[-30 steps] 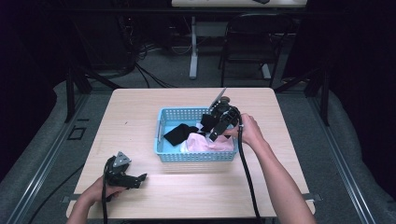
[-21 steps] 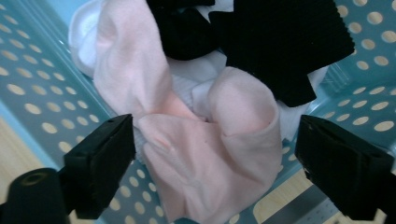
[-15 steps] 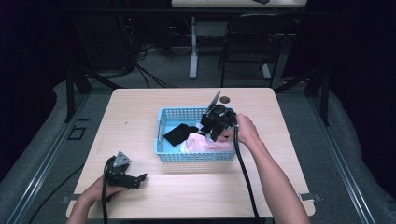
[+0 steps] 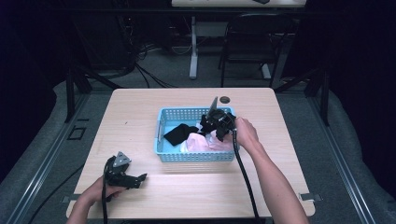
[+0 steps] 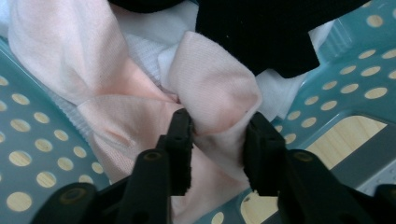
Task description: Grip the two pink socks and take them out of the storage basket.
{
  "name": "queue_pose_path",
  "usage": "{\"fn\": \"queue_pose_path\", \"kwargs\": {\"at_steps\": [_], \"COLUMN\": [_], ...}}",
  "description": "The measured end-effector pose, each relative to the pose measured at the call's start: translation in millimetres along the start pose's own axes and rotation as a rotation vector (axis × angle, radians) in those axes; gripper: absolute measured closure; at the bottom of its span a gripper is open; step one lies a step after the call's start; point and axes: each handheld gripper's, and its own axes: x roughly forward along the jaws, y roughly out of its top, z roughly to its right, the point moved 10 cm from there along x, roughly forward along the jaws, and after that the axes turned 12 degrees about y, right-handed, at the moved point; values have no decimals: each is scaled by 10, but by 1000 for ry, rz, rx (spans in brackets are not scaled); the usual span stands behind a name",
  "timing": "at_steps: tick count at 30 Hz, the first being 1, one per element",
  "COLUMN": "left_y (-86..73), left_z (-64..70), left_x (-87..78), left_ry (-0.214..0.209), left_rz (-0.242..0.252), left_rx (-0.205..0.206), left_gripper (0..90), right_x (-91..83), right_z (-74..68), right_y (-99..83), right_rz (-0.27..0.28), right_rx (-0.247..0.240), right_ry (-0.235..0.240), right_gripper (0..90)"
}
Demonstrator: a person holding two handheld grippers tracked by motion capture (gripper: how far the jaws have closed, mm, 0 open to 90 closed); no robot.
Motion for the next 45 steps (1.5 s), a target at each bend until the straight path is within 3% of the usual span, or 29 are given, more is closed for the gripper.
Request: {"fn": "queue_pose_path", "kwargs": {"at_steps": [4,11,21,25,31,45], "left_y": [0,0,0,0,0,1], "left_z": [2,1,2,2,2,2], "left_x": [0,0,0,0,0,1], "left_ry": [-1,0,-1,-1,-1,0], "left_rz": [0,0,0,0,0,0], "left_rx": [-2,-1,-2,-2,-2,-2], "left_gripper": [1,1,1,1,1,0], "right_x": [-18,-168,-518,-672,-954,-1497], "right_z": [-1,-58,-147,-160,-177,-264], "right_y": [-3,-22,-30,-19,27,73], "right_rz": [11,66,125,138,201,255], "right_rx": [-1,11,-9,0,13,6], "right_ry": [4,45,54,55,59,60], "right_gripper": [780,788,795,795,796,795]}}
